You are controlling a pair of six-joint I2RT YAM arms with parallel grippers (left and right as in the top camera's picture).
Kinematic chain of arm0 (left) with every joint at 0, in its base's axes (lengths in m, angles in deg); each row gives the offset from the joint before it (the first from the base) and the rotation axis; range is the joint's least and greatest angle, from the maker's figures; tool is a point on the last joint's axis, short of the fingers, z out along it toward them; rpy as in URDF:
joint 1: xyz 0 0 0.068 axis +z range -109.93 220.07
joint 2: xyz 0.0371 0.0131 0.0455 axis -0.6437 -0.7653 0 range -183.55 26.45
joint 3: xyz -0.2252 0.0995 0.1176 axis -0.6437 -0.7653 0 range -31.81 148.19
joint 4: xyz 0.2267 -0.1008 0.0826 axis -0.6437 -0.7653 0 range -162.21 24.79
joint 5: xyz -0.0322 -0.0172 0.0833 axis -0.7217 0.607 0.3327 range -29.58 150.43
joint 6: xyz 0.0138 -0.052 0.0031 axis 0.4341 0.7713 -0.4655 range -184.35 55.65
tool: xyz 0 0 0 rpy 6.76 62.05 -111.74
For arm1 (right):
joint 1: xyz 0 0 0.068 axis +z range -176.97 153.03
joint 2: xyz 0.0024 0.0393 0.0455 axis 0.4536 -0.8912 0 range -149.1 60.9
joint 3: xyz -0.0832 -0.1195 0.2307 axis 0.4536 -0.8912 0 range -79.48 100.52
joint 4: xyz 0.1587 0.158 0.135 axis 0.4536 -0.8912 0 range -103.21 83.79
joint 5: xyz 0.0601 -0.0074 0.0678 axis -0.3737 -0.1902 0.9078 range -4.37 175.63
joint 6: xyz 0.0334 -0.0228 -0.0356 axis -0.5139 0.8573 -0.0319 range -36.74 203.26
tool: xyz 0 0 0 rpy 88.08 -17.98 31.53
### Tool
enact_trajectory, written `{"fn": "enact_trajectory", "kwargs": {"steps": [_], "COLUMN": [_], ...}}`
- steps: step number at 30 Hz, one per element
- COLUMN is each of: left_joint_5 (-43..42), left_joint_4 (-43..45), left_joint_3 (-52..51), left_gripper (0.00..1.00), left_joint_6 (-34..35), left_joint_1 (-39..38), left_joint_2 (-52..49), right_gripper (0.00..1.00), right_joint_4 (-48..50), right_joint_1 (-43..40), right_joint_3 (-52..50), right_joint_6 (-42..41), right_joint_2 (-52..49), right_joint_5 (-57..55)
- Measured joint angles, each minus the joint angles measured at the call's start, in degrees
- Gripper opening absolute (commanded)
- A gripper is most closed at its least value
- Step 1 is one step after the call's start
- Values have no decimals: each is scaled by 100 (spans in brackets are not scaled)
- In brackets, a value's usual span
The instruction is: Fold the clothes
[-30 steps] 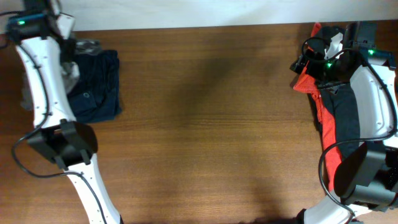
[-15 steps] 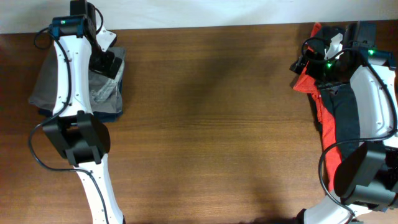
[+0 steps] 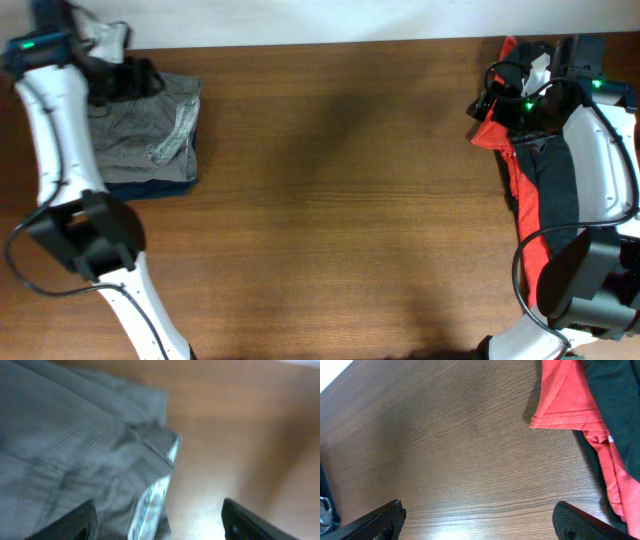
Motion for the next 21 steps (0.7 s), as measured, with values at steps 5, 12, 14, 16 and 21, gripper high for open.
{"fn": "enact_trajectory", "kwargs": {"steps": [5,12,14,16,21], "left_joint_5": [-382,671,780,901,1163], "left_joint_4": [693,2002,2374,2811,4000], "left_joint_3": [4,-404,-863,-1515,-3220], "left_gripper": [77,77,77,77,81], "left_joint_6": [551,402,299,160,-50], "left_joint_1": [745,540,452,452,564], "left_joint_2": [2,61,101,144,140], "right_gripper": [99,99,99,99,99], "right_joint_4": [-37,-42,-42,-44,-46], "right_joint_1": [0,0,0,0,0], "right_joint_3": [0,0,0,0,0], "right_joint_6": [157,238,247,260,262], "right_joint_2": [0,0,0,0,0], "right_joint_5": [-72,-83,-83,-118,-210]}}
